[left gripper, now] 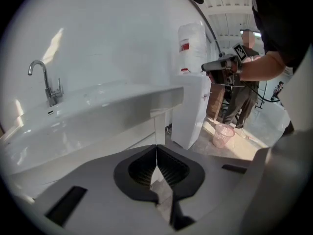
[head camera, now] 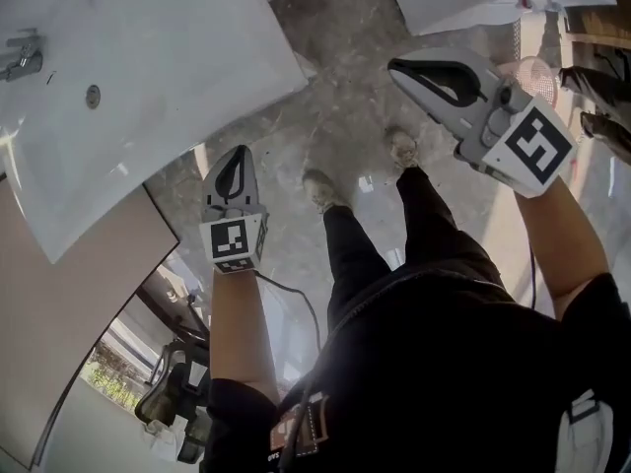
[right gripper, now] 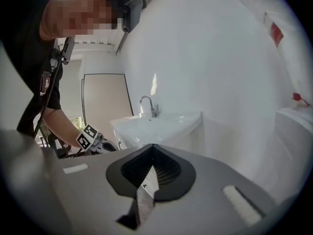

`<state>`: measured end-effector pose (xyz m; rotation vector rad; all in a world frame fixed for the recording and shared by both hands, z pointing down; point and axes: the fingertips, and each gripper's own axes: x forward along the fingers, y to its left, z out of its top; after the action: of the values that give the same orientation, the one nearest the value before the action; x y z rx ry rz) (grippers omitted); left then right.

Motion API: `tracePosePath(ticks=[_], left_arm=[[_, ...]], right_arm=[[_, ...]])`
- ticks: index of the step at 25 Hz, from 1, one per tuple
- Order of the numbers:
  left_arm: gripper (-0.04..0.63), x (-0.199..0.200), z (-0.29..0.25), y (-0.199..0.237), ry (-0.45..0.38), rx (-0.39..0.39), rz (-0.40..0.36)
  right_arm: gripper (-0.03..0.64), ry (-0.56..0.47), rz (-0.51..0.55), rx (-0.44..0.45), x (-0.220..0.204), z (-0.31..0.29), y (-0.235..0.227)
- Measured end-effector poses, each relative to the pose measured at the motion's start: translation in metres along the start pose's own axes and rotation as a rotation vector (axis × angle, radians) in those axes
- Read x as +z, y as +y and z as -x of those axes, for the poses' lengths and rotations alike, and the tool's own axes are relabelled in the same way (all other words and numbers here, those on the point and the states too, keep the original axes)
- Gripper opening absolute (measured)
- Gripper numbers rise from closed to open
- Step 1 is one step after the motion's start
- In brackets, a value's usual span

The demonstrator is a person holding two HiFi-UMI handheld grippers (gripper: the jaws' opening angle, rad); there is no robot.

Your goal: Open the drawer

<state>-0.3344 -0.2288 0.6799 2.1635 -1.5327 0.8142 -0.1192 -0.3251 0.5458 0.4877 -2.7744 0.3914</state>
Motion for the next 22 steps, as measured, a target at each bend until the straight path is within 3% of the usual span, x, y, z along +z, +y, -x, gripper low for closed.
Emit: tracePosePath(ticks=[7,12,17,22], left_arm=[[0.100,-0.039,-0.035,0.003,0.110,0.042,-0.120],[0.153,-0.055,-0.067,0.022,0.188,0.062,-0.269],[0.161,-0.079,-0.086,0.063,0.271,0.086,-0.347],[0.161,-0.079,-0.119,0.068,0.381,0.048,-0.471]], right_arm=[[-0.005,-0.011,-0.008,0.011,-0.034,0.001,-0.007],[-0.005,0.009,-0.013,0.021,-0.056,-0.001,-0.004],[-0.005,0.063,-0.010,0.038,-0.083,-0.015,0.004],[-0.005,0.092,-0.038,0.055,-0.098,-0.017,-0.023]])
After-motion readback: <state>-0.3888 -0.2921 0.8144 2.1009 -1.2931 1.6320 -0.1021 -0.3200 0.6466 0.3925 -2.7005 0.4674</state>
